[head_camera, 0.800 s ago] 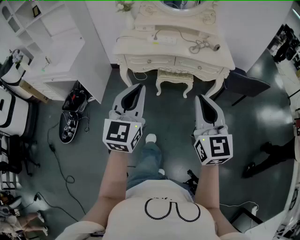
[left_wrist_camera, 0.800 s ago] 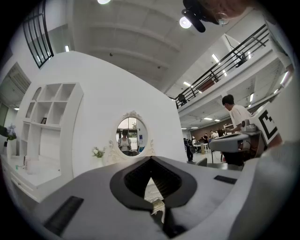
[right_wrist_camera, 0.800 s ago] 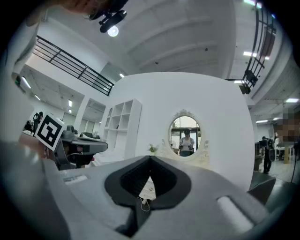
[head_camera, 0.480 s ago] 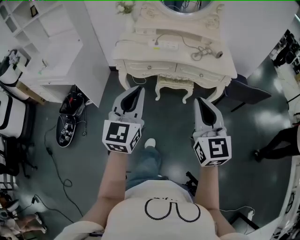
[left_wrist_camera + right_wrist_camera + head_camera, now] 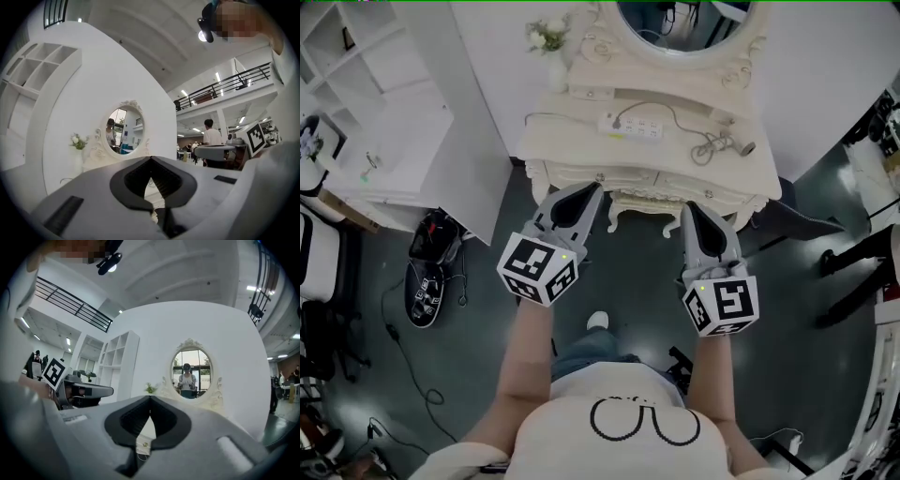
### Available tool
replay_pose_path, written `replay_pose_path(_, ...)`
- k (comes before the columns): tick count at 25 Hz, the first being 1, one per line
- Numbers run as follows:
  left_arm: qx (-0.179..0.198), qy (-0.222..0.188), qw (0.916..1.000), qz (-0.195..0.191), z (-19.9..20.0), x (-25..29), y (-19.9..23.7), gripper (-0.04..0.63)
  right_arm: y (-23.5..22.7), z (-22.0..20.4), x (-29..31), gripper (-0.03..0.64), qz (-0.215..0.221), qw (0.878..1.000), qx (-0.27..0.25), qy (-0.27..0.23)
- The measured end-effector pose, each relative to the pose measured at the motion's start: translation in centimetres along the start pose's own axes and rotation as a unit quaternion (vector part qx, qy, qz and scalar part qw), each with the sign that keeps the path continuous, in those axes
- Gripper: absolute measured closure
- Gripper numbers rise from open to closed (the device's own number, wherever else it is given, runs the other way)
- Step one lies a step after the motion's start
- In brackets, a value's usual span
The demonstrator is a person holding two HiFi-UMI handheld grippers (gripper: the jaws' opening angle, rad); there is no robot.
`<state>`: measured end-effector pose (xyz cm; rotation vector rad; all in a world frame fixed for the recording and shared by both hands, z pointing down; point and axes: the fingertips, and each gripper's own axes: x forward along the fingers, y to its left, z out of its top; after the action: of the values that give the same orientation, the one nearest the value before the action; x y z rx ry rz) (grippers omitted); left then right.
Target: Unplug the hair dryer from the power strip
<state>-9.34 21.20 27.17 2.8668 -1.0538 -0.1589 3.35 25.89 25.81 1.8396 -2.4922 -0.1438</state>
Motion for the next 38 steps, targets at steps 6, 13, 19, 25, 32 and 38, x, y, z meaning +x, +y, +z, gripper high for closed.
replay_pose_path(6, -0.049, 0.020, 0.9984, -0.021, -0.7, 3.2, 4.5, 0.597, -0.3, -1.2, 5.3, 0.618, -0.007, 1.000, -0.002, 0.023)
replay_pose_path(13, -0.049, -0.015, 0.9986, -0.012, -0.7, 5.1, 8.2, 0.597, -1.4, -3.1, 8.7, 0.618, -0.006, 0.999, 0.004, 0.046)
replay_pose_path(19, -0.026, 0.015, 0.9993, 0.020, -3.3, 8.7, 11.2, 0.597, -3.5, -5.5, 12.7, 0.618, -0.002, 0.998, 0.017, 0.059)
replay_pose_path(25, -0.033, 0.072, 0.9947, 0.066, -6.3, 13.5, 16.1, 0.597, -7.3, -7.2, 17.8, 0.618, 0.002, 0.998, 0.033, 0.062)
replay_pose_path(32, -0.044, 0.098, 0.9905, 0.086, -8.9, 20.1, 20.3, 0.563, -12.5, -9.7, 24.6, 0.617, 0.032, 0.995, 0.060, 0.075)
replay_pose_path(38, -0.065, 0.126, 0.9858, 0.090, -11.9, 25.1, 23.0, 0.386, -16.2, -12.8, 29.8, 0.618, 0.052, 0.990, 0.074, 0.107)
